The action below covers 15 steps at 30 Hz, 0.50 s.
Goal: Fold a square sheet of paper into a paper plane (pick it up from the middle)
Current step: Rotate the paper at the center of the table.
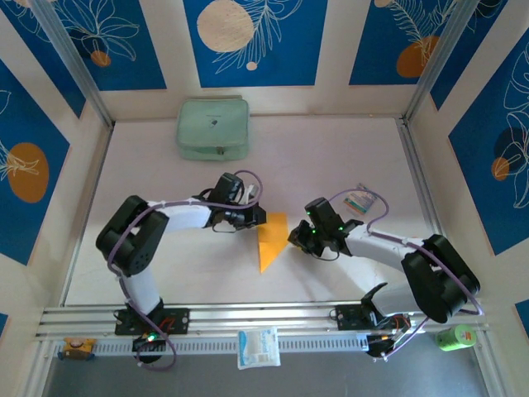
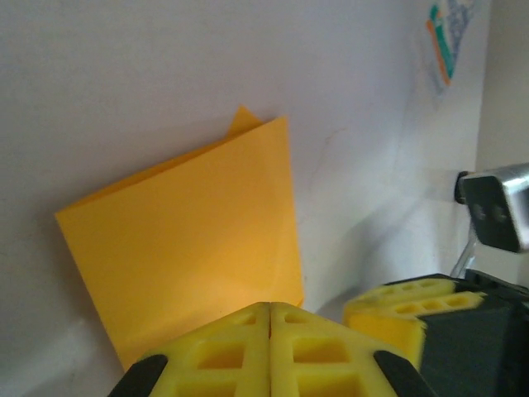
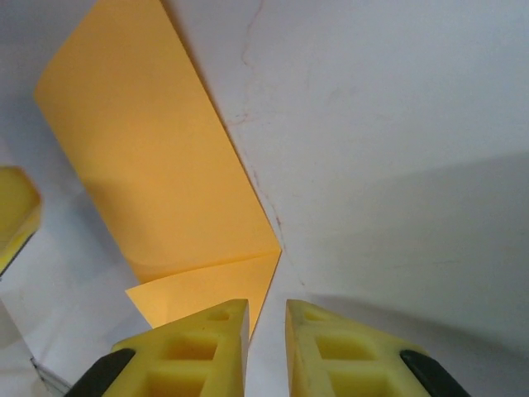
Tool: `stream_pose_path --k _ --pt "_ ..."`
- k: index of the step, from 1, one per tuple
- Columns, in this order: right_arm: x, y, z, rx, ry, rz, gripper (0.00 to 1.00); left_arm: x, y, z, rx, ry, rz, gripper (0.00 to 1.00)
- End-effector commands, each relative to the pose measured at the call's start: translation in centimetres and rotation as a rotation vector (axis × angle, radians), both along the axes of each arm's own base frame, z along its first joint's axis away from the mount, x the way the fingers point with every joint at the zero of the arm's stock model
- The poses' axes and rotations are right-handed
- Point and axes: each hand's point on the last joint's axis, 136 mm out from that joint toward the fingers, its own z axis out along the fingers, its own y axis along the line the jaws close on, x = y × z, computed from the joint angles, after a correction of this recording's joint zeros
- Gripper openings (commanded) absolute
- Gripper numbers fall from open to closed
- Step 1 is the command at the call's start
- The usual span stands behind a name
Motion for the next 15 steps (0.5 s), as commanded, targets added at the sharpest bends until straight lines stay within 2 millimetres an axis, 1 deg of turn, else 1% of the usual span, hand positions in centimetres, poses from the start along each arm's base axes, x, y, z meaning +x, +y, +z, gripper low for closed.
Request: stream_pose_path --k 1,5,10,12,15 --pt "0.0 0.9 0.8 0.068 -0.025 0.072 0.20 0.1 -0.3 -1.0 0.014 0.031 -0.025 0.08" --pt "0.2 1.1 0.6 0.088 -0.015 0.087 0.22 -0.1 -0.2 -2.4 0.030 0.061 -0.024 0.07" --pt "0.2 1.1 0.0 0.095 0.014 0.088 0.25 -1.0 0.7 -4.3 0.042 0.095 -0.007 0.06" --pt "0.2 1.3 -0.1 0.103 0.023 0.094 0.29 -1.3 1.1 -4.8 0.030 0.112 0.003 0.06" --pt "0.2 1.5 -0.2 0.108 0.032 0.102 0.30 -1.5 1.7 -5.5 0.010 0.131 0.022 0.06"
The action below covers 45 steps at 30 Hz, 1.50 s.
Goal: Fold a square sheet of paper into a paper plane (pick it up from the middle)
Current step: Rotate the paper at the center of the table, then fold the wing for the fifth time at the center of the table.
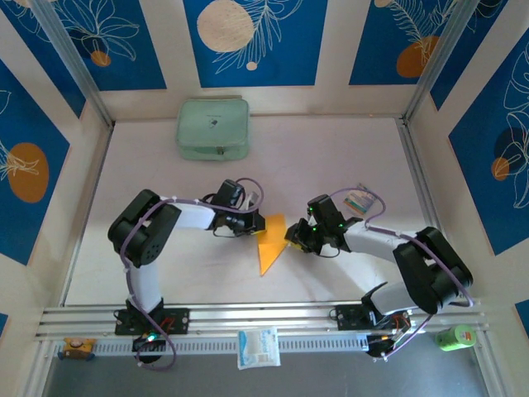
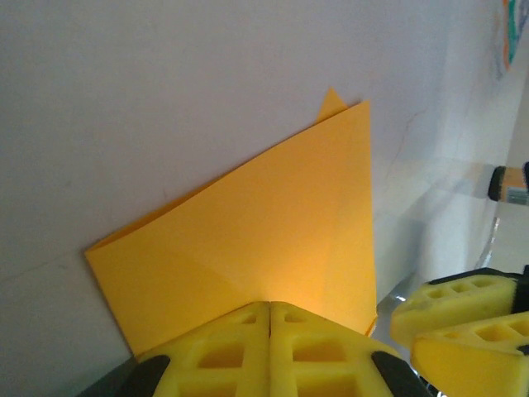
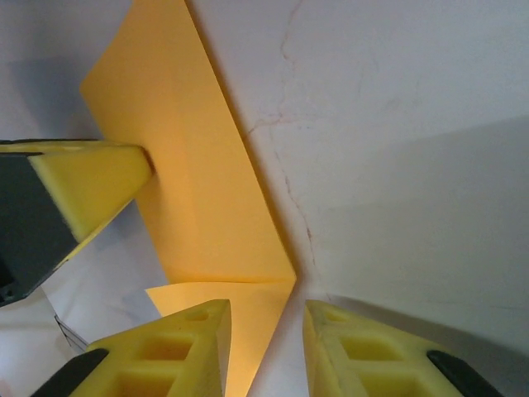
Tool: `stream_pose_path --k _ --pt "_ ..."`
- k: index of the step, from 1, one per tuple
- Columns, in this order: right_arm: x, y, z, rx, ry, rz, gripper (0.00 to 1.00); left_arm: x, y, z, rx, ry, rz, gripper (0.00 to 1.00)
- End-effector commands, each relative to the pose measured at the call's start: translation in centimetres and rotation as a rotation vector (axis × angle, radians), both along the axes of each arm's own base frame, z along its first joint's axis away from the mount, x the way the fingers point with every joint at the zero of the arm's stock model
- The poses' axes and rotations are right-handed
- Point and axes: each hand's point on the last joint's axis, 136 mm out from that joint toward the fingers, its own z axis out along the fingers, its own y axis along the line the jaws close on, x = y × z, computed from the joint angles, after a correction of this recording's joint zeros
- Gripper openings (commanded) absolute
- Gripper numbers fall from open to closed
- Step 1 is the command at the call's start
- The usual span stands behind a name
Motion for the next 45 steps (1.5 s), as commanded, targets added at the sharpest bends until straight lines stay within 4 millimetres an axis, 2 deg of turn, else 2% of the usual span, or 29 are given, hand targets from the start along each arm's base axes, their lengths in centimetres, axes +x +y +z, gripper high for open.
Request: stream_pose_path --k 1,17,38,45 --pt "0.0 0.6 0.2 0.032 0.008 0.032 0.31 -1.0 1.2 -2.2 0.000 0.070 0.026 0.05" --pt "0.9 0.9 -0.2 0.103 0.029 0.035 0.32 -1.1 1.5 -2.1 -0.017 0.068 0.035 0.05" --pt "1.9 2.1 1.1 0.229 -0.049 0.130 0.31 -1.0 1.2 -1.7 -0.036 0.058 0.028 0.04" --pt "2.2 2.5 0.7 0.251 -0.041 0.174 0.30 -1.0 1.2 -1.6 -0.041 0.056 0.027 0.04"
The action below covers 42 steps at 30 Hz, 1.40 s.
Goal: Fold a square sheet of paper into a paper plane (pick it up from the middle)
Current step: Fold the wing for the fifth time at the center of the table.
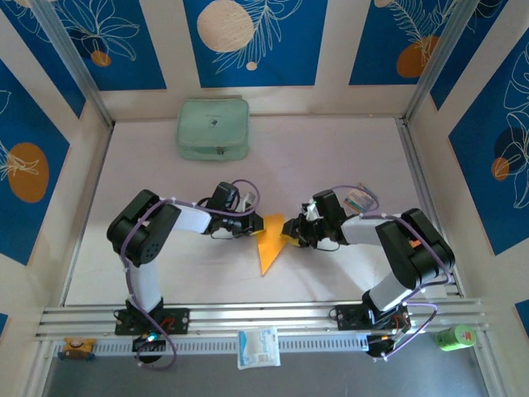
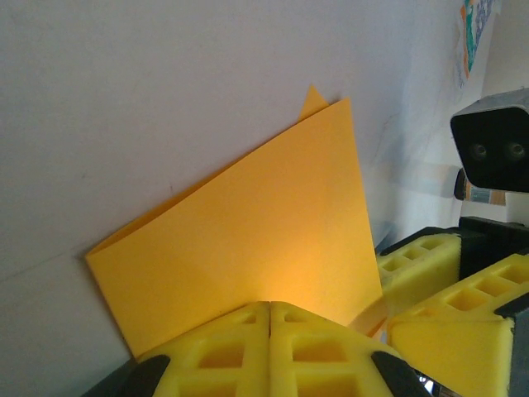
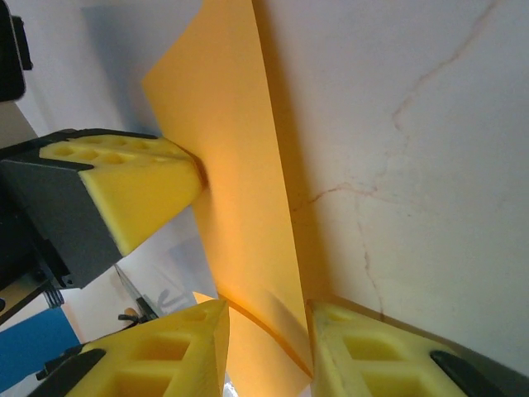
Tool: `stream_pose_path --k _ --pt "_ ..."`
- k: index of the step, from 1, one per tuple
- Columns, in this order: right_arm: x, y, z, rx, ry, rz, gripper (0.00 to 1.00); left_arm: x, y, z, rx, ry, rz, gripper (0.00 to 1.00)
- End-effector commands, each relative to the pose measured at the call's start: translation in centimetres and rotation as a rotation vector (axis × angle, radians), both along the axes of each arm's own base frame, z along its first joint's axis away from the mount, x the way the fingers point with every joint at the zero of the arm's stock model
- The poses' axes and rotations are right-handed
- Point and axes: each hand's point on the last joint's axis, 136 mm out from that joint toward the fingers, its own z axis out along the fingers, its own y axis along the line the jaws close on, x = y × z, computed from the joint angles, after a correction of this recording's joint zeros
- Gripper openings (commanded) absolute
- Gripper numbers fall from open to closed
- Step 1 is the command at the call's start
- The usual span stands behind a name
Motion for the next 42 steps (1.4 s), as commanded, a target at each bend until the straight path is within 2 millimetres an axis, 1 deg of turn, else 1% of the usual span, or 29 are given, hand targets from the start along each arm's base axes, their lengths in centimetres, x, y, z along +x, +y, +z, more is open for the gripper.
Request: stream_pose_path --k 1,8,12,16,20,24,30,33,37,42 --pt "0.4 0.8 0.8 0.050 -0.028 0.061 0.30 -1.0 1.0 -1.7 0.033 0.062 0.011 0.04" --pt "0.4 0.7 0.1 0.057 -0.020 0.069 0.24 -0.9 0.8 -1.4 0.019 0.056 0.006 0.04" --pt "0.2 0.0 -0.8 0.018 0.022 0.036 0.19 -0.3 -0.1 0.4 -0.045 0.022 -0.003 0.06" --pt "0.1 -0.4 -1.2 0.011 0.044 -0.014 0.17 0.2 -0.4 2.1 -0.061 -0.007 -0.006 0.09" --pt "0.2 -0.6 -0.9 0.006 0.044 -0.061 0.14 0.1 -0.3 3.1 -0.061 -0.024 0.000 0.10" --pt "0.3 -0.9 -0.6 -0.014 0.046 -0.108 0.12 -0.4 -0.2 3.5 -0.059 -0.023 0.004 0.12" --pt "-0.1 -1.4 -0.3 -0.039 0.049 -0.195 0.12 -1.1 0.2 2.1 -0.018 0.010 0.013 0.11" --pt "-0.6 -1.7 -0.4 -0.046 0.057 -0.221 0.12 -1.3 -0.1 1.4 -0.013 0.028 0.005 0.10" --pt "-0.9 -1.4 0.0 -0.026 0.037 -0.196 0.13 -1.4 -0.5 0.4 0.000 0.051 -0.010 0.08" --pt "-1.2 -0.5 0.9 0.020 -0.004 -0.114 0.18 -2.0 -0.4 -1.0 0.029 0.076 -0.026 0.05"
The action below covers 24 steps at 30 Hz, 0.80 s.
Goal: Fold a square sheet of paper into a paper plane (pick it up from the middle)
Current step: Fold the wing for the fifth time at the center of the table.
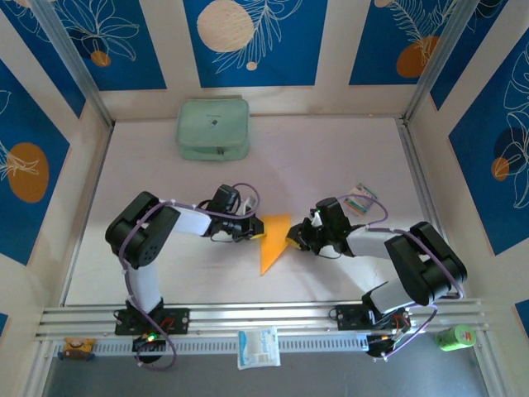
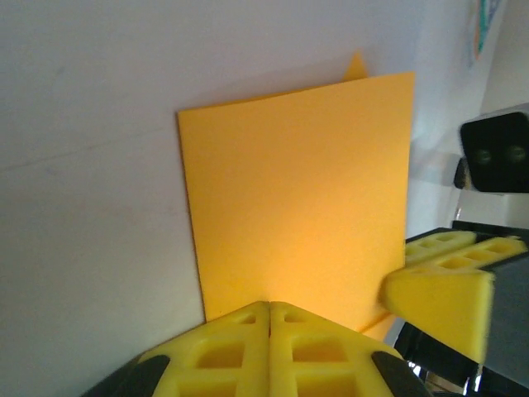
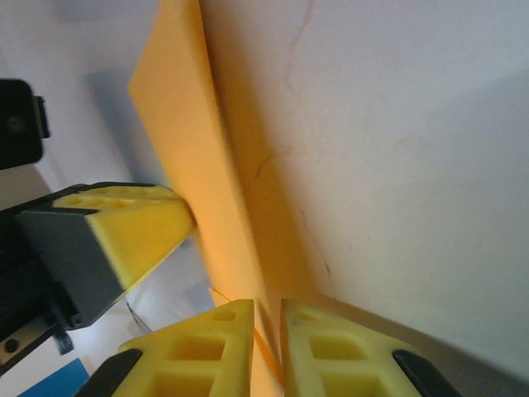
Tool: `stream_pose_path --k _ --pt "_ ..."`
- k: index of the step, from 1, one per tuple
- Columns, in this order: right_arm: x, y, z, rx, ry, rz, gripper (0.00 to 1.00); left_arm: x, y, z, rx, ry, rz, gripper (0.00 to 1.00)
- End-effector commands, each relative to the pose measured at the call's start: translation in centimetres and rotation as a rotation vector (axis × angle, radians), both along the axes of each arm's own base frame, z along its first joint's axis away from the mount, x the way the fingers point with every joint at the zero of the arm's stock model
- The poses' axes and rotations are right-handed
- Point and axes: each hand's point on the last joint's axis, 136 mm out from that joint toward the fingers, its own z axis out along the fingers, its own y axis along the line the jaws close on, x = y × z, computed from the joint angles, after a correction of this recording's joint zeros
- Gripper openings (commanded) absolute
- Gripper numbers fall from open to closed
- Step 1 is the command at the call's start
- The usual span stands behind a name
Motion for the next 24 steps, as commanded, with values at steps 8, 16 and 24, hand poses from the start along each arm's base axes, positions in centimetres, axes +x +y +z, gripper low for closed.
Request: stream_pose_path --k 8,16,24 --pt "0.2 1.4 1.4 0.095 -0.068 0.155 0.25 -0.7 0.3 -1.8 0.056 0.023 -0.038 0.04" --pt "0.8 1.6 1.3 0.106 -0.085 0.203 0.27 -0.7 0.2 -2.0 0.063 0.023 -0.048 0.04" --pt "1.0 1.1 0.7 0.098 -0.082 0.216 0.27 -0.8 0.3 -2.1 0.062 0.023 -0.047 0.03"
